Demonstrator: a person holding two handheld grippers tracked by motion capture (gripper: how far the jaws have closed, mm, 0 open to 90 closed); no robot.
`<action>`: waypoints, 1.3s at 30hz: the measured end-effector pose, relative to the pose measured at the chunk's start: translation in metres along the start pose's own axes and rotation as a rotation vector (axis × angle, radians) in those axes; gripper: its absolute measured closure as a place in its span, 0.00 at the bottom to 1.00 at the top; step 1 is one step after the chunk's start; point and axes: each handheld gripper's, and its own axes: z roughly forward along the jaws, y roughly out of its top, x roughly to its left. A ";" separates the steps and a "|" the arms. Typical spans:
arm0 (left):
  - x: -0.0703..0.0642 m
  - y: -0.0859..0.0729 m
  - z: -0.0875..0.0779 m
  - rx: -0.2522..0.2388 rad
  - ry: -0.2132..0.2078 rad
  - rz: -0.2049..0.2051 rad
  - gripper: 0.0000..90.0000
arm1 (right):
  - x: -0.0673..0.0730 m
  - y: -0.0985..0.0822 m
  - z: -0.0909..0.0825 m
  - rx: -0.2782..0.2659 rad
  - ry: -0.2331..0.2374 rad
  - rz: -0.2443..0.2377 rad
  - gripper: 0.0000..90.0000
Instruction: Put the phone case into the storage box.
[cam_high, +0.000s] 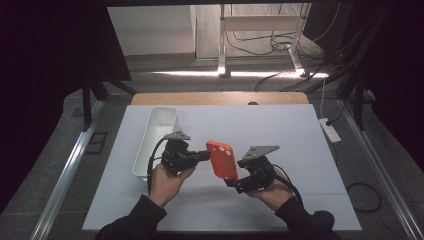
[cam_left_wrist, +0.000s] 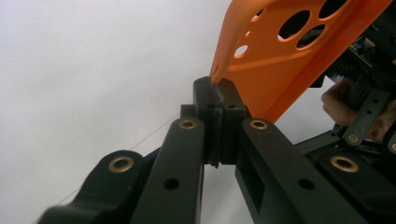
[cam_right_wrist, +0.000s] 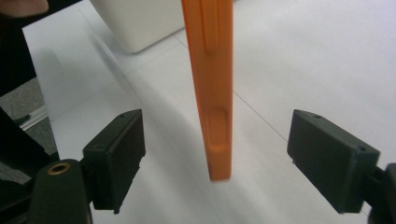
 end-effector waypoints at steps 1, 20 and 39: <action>0.001 0.000 -0.001 -0.001 0.005 -0.001 0.99 | -0.001 -0.001 -0.001 0.003 -0.007 -0.002 0.19; 0.016 -0.001 -0.017 -0.011 0.078 0.007 0.99 | -0.015 -0.015 -0.019 0.026 -0.045 0.025 0.14; 0.033 0.004 -0.028 -0.008 0.113 -0.001 0.99 | -0.021 -0.032 -0.042 0.031 -0.082 0.052 0.13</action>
